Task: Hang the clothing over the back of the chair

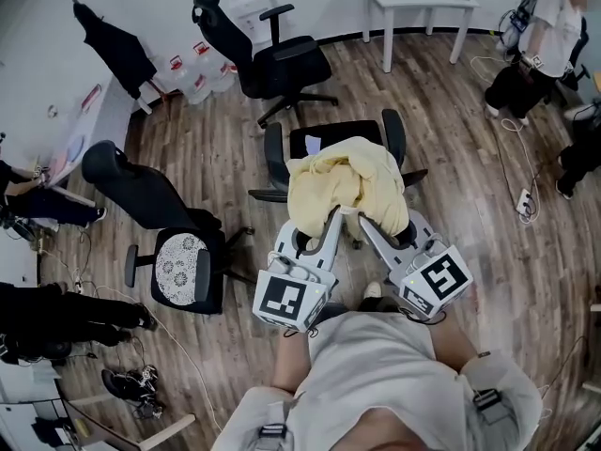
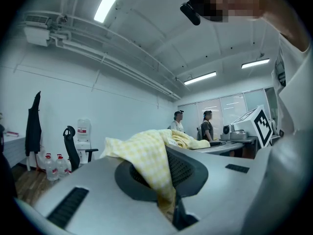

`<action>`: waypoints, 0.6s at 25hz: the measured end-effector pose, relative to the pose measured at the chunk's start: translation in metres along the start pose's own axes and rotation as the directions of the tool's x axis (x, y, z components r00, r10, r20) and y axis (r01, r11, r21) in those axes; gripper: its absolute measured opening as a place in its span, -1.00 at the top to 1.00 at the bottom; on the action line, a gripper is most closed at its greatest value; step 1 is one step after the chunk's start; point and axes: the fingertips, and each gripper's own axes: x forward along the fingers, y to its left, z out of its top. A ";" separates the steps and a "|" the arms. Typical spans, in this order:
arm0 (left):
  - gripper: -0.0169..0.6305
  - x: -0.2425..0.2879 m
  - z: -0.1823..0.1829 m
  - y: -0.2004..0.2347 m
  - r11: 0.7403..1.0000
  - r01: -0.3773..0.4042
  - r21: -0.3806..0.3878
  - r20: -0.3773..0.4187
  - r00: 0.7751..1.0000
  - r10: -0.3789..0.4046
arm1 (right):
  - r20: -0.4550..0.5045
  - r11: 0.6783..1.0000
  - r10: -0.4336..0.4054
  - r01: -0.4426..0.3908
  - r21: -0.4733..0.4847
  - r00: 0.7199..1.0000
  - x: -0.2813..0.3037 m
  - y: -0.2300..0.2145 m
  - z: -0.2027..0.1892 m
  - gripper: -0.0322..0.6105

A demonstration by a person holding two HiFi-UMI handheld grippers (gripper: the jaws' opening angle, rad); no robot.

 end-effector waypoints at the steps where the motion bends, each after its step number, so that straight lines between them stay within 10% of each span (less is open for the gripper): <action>1: 0.83 0.000 -0.005 0.001 1.000 0.009 -0.006 -0.005 1.000 -0.009 | -0.012 1.000 -0.009 0.009 0.010 1.000 0.002 0.000 -0.006 0.68; 15: 0.83 -0.008 -0.046 0.020 0.990 0.115 -0.085 -0.073 0.990 -0.121 | -0.115 0.991 -0.123 0.128 0.041 0.986 0.022 0.006 -0.042 0.68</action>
